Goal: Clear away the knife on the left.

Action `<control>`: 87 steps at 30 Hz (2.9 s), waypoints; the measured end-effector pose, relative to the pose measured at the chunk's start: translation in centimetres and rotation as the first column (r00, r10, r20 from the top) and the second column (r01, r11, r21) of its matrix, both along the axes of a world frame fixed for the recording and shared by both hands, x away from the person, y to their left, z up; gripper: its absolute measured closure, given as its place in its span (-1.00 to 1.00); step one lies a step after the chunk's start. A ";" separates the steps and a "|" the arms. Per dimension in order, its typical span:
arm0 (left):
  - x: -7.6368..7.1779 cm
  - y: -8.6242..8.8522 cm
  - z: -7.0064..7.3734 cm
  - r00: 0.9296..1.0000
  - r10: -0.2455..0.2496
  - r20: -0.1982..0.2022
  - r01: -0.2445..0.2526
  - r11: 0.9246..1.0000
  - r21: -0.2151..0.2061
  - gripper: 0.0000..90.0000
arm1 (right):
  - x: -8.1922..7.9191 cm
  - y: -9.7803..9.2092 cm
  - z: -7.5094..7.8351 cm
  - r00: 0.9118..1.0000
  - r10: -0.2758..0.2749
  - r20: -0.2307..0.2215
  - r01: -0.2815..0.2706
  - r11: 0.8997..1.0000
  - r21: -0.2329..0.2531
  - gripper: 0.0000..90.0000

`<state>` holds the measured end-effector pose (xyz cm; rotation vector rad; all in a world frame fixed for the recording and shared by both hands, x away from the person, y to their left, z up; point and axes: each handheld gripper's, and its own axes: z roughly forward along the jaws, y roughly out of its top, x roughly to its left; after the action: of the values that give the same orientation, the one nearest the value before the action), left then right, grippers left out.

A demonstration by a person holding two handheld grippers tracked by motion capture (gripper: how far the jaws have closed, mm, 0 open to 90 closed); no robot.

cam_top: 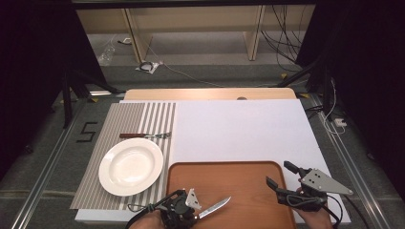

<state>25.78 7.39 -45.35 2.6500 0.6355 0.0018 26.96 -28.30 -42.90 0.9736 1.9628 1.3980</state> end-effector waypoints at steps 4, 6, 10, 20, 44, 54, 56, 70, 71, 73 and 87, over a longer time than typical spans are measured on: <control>-0.2 -0.2 -0.2 1.000 -0.008 0.002 0.008 1.000 0.023 0.70 | 0.0 0.0 0.0 1.000 0.000 0.000 0.000 1.000 0.001 -0.53; -0.2 -0.3 -0.3 1.000 -0.014 -0.004 0.014 1.000 0.026 0.70 | 0.0 0.0 0.0 1.000 0.000 0.000 0.000 1.000 0.001 -0.53; -0.3 -0.4 -0.4 1.000 -0.015 -0.012 0.015 0.999 0.043 0.70 | 0.0 0.0 0.0 1.000 0.001 -0.001 -0.001 1.000 0.002 -0.53; -0.5 -0.5 -0.6 0.999 -0.021 -0.030 0.023 0.998 0.064 0.68 | 0.0 0.1 -0.1 1.000 0.000 -0.005 0.000 1.000 0.003 -0.53; -1.3 -1.4 0.2 0.996 -0.058 0.069 0.064 0.995 -0.076 0.62 | 0.0 0.0 0.0 1.000 0.001 -0.001 -0.001 1.000 0.000 -0.53; -1.7 -2.1 -0.6 0.994 -0.085 0.074 0.090 0.994 -0.067 0.92 | 0.0 0.0 0.0 1.000 0.000 0.000 0.000 1.000 0.000 -0.53; -1.7 -2.2 -0.8 0.993 -0.090 0.075 0.095 0.993 -0.064 0.96 | 0.0 0.0 0.0 1.000 0.000 -0.001 0.000 1.000 0.000 -0.53; -0.8 -1.8 -1.5 0.995 -0.029 0.091 0.037 0.996 -0.085 0.99 | 0.0 0.0 0.0 1.000 0.002 -0.003 -0.002 1.000 -0.002 -0.52; -0.7 -1.7 -1.5 0.995 -0.027 0.092 0.035 0.996 -0.085 0.99 | 0.0 0.0 -0.1 1.000 0.002 -0.003 -0.002 1.000 -0.001 -0.52; -0.6 -1.6 -1.5 0.996 -0.022 0.091 0.030 0.996 -0.085 0.99 | 0.0 0.0 -0.1 1.000 0.002 -0.001 -0.002 1.000 -0.001 -0.52; -0.1 -0.4 -1.3 0.998 -0.003 0.067 0.008 0.998 -0.060 0.98 | 0.0 0.0 -0.1 1.000 0.002 0.000 -0.002 1.000 -0.002 -0.52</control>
<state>25.72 7.03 -46.67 2.5817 0.5968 0.0682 26.91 -28.29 -42.96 0.9711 1.9650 1.3966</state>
